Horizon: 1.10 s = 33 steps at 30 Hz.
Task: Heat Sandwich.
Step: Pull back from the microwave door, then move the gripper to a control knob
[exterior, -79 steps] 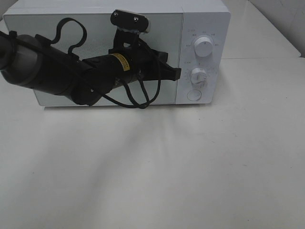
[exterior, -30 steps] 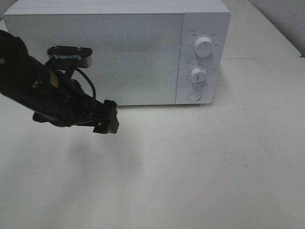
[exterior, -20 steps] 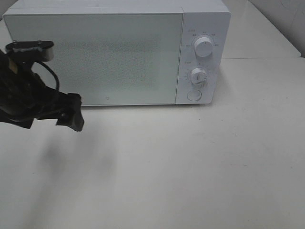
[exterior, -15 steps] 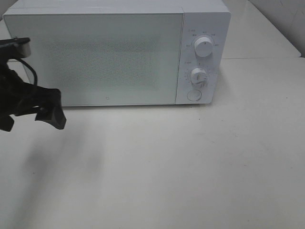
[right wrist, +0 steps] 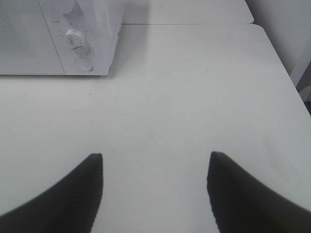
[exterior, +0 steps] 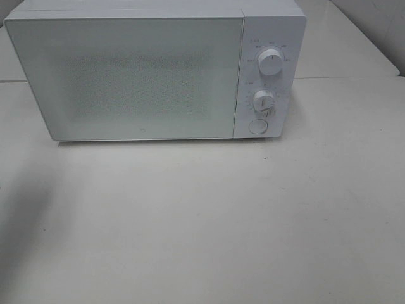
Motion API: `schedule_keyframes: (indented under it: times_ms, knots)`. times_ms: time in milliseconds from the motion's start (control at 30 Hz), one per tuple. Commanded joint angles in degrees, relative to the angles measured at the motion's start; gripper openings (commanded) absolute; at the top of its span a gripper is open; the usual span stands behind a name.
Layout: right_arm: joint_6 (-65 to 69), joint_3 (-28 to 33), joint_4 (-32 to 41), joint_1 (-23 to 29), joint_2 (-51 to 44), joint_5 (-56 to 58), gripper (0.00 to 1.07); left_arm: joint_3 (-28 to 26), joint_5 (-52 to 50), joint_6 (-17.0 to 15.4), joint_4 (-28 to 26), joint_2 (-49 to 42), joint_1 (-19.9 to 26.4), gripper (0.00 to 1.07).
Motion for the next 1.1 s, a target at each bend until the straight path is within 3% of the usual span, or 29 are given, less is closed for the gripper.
schedule_keyframes:
  times_ms: [33, 367, 833, 1100]
  knots:
    - [0.2, 0.4, -0.2, -0.3, -1.5, -0.3, 0.62, 0.3, 1.8, -0.4, 2.6, -3.2, 1.8, 0.98]
    - [0.2, 0.4, -0.2, -0.3, -1.5, -0.3, 0.62, 7.8, -2.2, -3.6, 7.5, -17.5, 2.9, 0.98]
    - [0.2, 0.4, -0.2, -0.3, -1.5, -0.3, 0.62, 16.4, -2.1, -3.9, 7.5, -37.6, 2.9, 0.98]
    - [0.2, 0.4, -0.2, -0.3, -1.5, -0.3, 0.62, 21.4, -3.2, -3.9, 6.4, -53.6, 2.9, 0.98]
